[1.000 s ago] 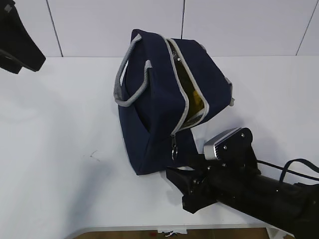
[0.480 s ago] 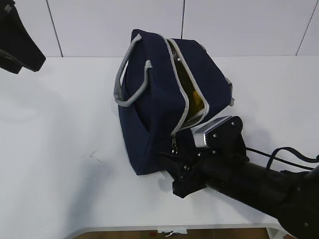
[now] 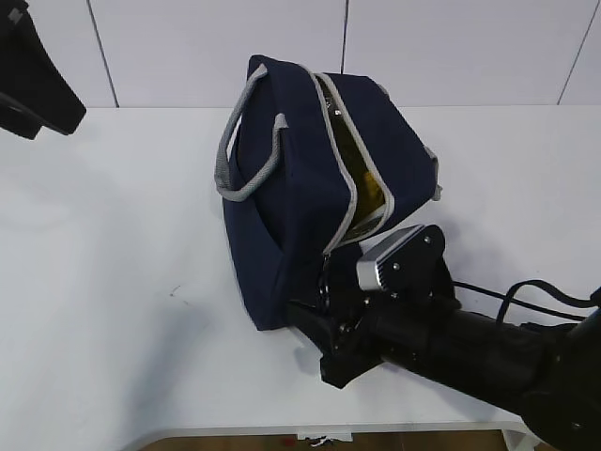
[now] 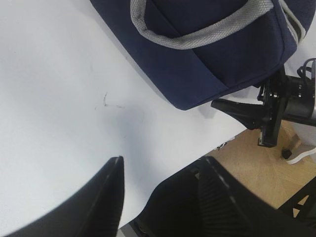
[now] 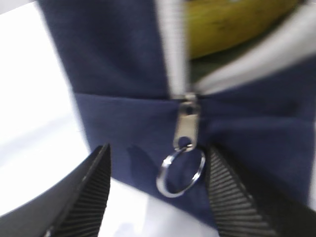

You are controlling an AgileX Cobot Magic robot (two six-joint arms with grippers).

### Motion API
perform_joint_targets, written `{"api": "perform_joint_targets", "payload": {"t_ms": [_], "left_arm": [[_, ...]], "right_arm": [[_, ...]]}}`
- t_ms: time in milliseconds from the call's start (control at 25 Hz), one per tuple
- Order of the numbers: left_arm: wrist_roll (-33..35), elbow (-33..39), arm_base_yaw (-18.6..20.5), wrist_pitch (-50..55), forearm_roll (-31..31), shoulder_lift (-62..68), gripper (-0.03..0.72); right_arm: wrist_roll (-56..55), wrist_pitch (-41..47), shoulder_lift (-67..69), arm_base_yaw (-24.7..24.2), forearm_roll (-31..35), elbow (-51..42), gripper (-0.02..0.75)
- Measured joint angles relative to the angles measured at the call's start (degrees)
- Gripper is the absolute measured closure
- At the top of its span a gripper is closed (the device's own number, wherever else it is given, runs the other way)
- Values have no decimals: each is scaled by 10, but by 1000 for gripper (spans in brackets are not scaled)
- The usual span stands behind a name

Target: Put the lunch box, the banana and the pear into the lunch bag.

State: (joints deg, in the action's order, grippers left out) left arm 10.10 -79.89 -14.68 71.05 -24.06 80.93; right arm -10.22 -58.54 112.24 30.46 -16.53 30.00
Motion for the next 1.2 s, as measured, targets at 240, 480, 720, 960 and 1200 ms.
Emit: {"api": "perform_joint_targets", "payload": {"t_ms": [240,480,720,960,1200], "left_arm": [[0,0,0,0,0,0,316],[0,0,0,0,0,0,316],[0,0,0,0,-1,0,315],[0,0,0,0,-1,0,316],[0,0,0,0,-1,0,316]], "right_arm": [[0,-1,0,0,-9,0,265],[0,-1,0,0,10,0,271],[0,-1,1,0,10,0,323],[0,-1,10,0,10,0,358],[0,-1,12,0,17,0,371]]}}
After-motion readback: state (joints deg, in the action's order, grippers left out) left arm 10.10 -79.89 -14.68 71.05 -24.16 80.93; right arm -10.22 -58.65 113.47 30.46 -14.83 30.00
